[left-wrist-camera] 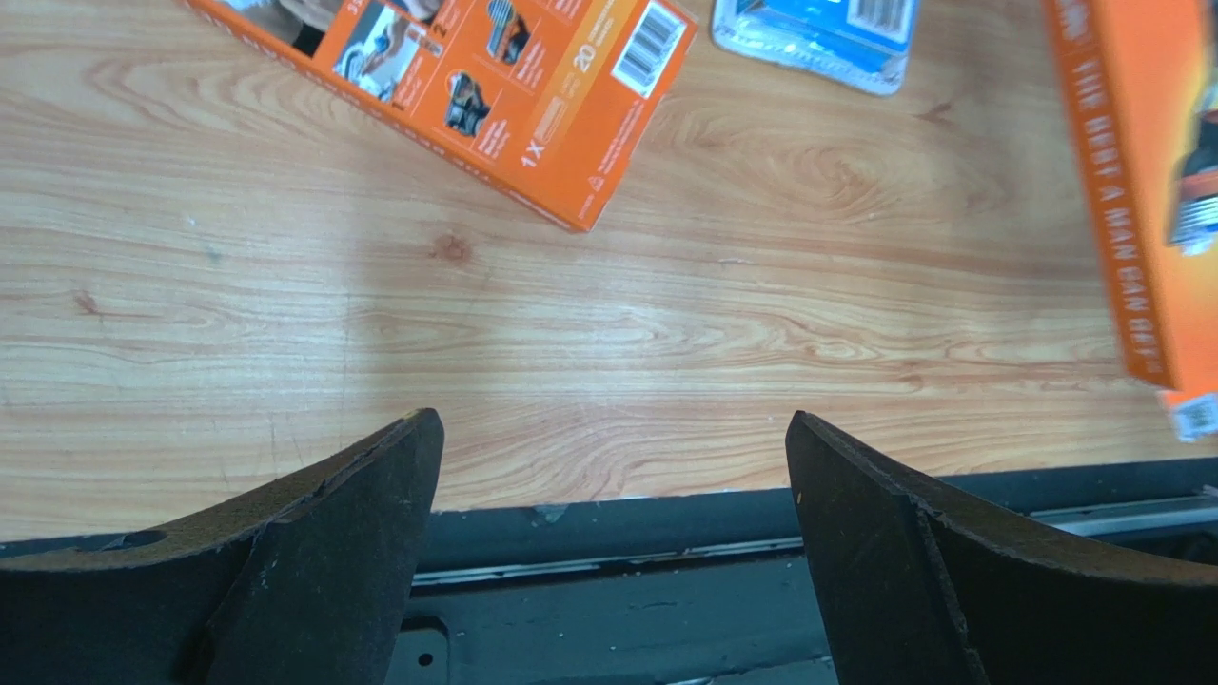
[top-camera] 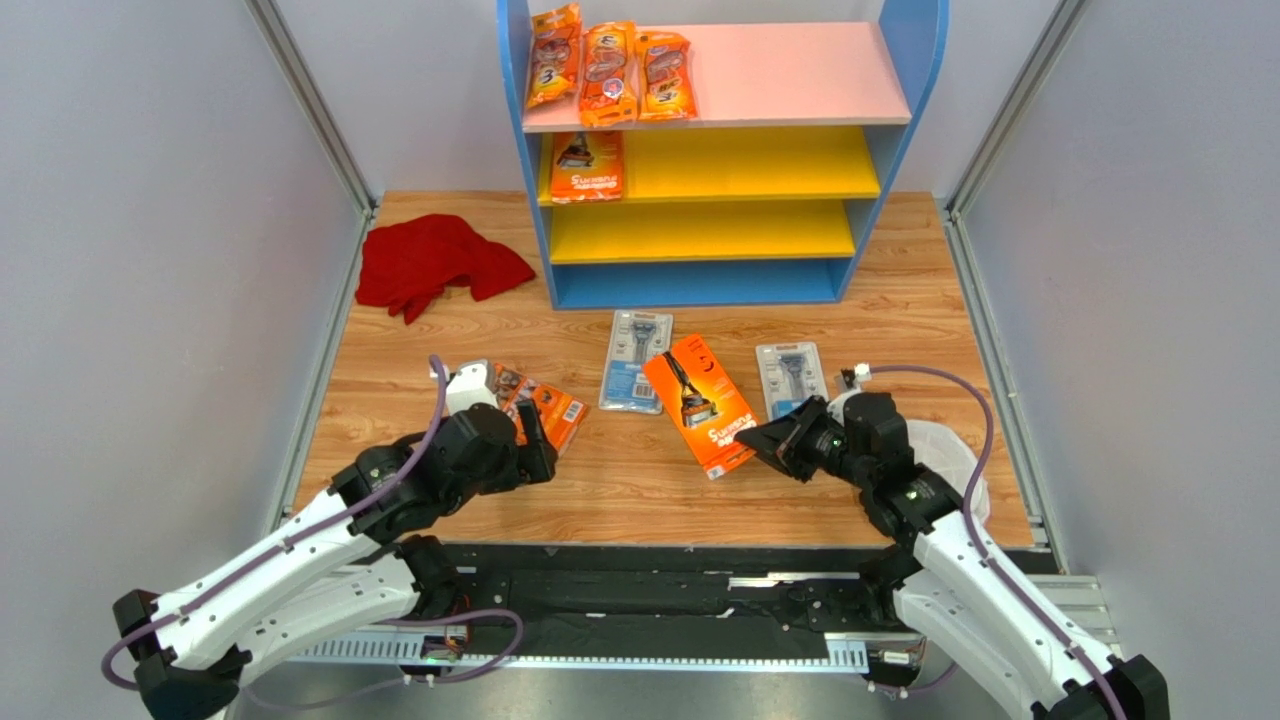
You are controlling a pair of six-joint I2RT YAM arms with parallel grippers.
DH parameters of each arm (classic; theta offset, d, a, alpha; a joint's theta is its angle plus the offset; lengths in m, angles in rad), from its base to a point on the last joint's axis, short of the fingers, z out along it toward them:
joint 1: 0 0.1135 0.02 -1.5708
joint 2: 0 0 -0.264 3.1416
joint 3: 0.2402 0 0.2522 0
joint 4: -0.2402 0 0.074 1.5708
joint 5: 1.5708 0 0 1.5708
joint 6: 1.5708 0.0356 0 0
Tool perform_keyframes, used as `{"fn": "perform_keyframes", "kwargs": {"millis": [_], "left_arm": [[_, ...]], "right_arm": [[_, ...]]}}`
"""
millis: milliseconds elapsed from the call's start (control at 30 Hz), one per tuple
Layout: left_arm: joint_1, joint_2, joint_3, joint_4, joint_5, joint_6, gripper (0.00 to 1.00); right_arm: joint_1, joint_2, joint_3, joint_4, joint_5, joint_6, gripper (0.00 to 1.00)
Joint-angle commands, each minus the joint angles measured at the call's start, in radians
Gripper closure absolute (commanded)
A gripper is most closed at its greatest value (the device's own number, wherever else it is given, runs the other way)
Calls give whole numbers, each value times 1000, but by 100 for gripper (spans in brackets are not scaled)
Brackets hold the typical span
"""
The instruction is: Place and organize the shaving razors onto the shelf
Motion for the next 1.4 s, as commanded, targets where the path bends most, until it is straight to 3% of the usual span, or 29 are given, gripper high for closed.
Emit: {"fn": "perform_keyframes", "kwargs": {"millis": [0, 300, 867, 1267, 1367], "left_arm": [[65, 27, -70, 76, 132, 57, 1], [99, 168, -115, 126, 200, 55, 1], [118, 161, -141, 148, 225, 87, 1], [116, 127, -146, 120, 211, 92, 1], [116, 125, -146, 119, 208, 92, 1]], "right_arm": [[7, 35, 118, 39, -31, -49, 100], [12, 162, 311, 92, -67, -67, 100], [-8, 480, 710, 172, -56, -86, 100], [-85, 603, 793, 237, -21, 28, 100], [-100, 629, 799, 318, -18, 66, 100]]}}
